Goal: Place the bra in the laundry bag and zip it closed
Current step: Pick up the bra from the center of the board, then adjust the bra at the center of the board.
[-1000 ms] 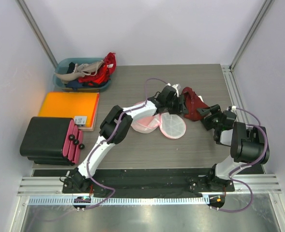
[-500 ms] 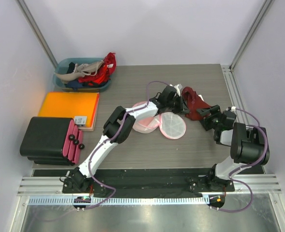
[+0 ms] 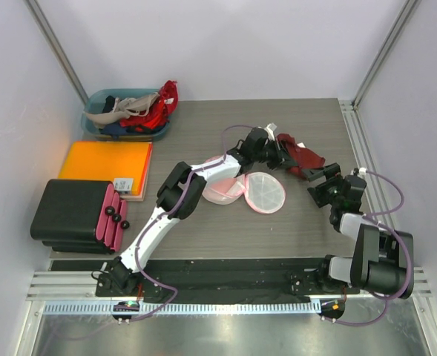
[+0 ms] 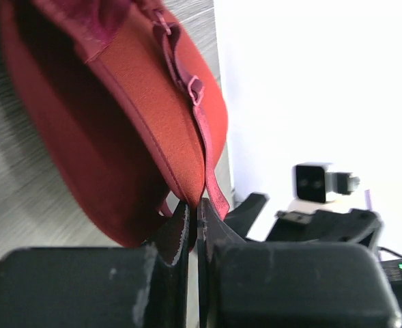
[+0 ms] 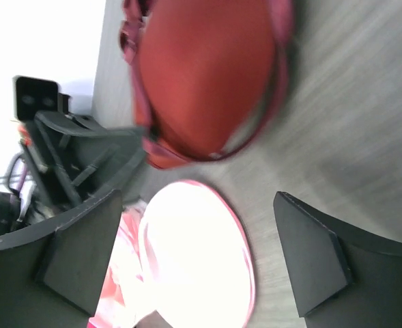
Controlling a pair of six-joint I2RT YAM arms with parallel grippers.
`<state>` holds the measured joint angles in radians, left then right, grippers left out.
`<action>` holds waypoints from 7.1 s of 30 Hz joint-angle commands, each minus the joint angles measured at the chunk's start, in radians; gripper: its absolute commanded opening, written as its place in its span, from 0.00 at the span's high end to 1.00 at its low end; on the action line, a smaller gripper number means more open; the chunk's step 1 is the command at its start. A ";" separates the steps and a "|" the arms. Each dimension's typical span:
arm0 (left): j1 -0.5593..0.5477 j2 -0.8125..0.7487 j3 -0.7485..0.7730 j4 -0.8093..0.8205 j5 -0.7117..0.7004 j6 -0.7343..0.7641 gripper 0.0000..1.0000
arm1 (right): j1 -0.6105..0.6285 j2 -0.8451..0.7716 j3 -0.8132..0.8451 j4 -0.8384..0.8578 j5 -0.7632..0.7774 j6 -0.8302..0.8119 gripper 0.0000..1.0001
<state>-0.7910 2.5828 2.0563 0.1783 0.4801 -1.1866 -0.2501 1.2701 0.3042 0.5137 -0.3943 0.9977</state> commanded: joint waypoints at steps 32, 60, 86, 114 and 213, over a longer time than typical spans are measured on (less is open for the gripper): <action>-0.011 -0.122 -0.111 0.139 0.051 -0.166 1.00 | 0.017 0.617 0.035 1.082 -0.018 0.427 0.29; -0.221 -0.708 -0.517 -0.039 -0.530 1.002 0.29 | 0.048 -0.103 0.592 -0.828 0.132 -0.251 0.99; -0.333 -0.452 -0.418 0.299 -0.682 1.541 0.33 | 0.049 -0.235 0.592 -0.870 -0.060 -0.044 0.99; -0.168 -0.848 -0.371 -0.052 -0.534 1.191 1.00 | 0.048 -0.468 0.760 -0.854 -0.262 -0.519 0.00; -0.163 -1.958 -1.759 -0.226 -0.721 0.314 1.00 | 1.243 -0.111 0.240 -0.346 -0.072 0.136 0.79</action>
<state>-0.9489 0.6270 0.3164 -0.0792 -0.1558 -0.8009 0.9775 1.1011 0.4492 0.1028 -0.5030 1.0916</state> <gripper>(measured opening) 0.033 0.194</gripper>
